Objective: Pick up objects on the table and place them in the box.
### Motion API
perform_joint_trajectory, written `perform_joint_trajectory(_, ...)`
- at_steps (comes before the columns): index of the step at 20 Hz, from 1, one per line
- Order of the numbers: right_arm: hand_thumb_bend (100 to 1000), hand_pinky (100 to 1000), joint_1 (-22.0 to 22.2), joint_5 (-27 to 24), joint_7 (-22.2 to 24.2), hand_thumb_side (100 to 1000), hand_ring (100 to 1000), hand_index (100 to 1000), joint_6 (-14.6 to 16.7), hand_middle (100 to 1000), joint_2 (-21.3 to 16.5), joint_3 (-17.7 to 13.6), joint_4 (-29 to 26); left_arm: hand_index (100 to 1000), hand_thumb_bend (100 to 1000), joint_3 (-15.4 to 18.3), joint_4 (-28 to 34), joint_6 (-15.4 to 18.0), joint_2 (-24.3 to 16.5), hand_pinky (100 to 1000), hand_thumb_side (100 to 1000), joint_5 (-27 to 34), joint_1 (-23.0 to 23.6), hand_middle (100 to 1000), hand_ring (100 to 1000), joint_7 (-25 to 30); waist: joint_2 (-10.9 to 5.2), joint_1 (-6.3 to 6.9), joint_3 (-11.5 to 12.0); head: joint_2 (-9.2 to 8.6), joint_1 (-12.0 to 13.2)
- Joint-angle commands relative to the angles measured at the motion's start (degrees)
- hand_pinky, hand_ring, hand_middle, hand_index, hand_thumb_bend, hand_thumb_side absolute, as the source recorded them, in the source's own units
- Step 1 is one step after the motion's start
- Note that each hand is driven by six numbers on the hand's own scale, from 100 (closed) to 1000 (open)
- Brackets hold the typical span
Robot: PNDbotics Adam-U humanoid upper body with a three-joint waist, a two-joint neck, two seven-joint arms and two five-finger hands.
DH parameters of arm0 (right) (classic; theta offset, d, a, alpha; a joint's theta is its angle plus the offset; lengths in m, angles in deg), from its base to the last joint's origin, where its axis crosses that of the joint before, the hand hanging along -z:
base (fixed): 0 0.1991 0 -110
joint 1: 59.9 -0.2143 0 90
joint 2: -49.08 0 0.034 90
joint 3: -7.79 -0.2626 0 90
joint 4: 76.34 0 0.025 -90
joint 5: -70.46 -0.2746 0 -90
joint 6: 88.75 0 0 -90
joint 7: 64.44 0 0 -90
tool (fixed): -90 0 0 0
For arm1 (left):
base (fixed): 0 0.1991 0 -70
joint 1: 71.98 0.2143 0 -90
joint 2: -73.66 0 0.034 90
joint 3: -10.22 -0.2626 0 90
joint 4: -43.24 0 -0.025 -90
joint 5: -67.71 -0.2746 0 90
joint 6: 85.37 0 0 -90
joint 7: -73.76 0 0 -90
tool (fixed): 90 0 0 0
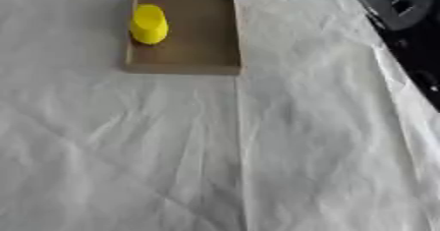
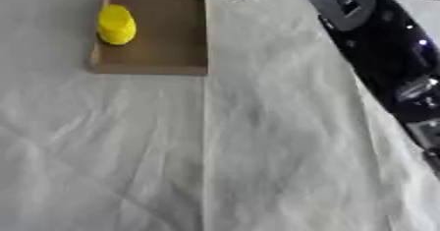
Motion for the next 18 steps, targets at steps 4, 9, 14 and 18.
perform_joint_trajectory(4, 100, 889, -2.1, 9.8, -1.9, 100, 829, 706, 4.6, 561, 3.1, -2.0, 10.7, 861, 100, -0.1, 0.9, -0.1, -0.3, 871, 613, 0.7, -0.9, 822, 898, 0.7, -0.98, 0.44, 0.5, -0.33, -2.1)
perform_joint_trajectory(9, 100, 895, -2.0, 13.5, -1.7, 100, 870, 746, 7.9, 625, 4.2, -2.1, 13.3, 861, 100, -0.1, 0.9, -0.2, 0.0, 871, 617, 0.7, -1.1, 823, 899, 0.8, -0.64, 0.41, 0.6, -0.50, -2.4)
perform_joint_trajectory(14, 100, 919, -2.0, 17.0, 0.7, 100, 987, 908, 8.6, 785, 4.3, -2.2, 13.6, 861, 100, 0.0, 0.9, -0.3, 0.2, 871, 618, 0.7, -1.0, 822, 899, 0.9, -0.48, 0.60, 0.8, -0.39, -2.2)
perform_joint_trajectory(18, 113, 951, -2.1, 19.6, 1.1, 100, 1000, 971, 8.1, 865, 4.0, -2.5, 12.2, 861, 100, -0.1, 0.9, -0.4, 0.3, 871, 618, 0.7, -1.0, 822, 900, 0.9, -0.57, 0.61, 0.6, -0.39, -2.0)
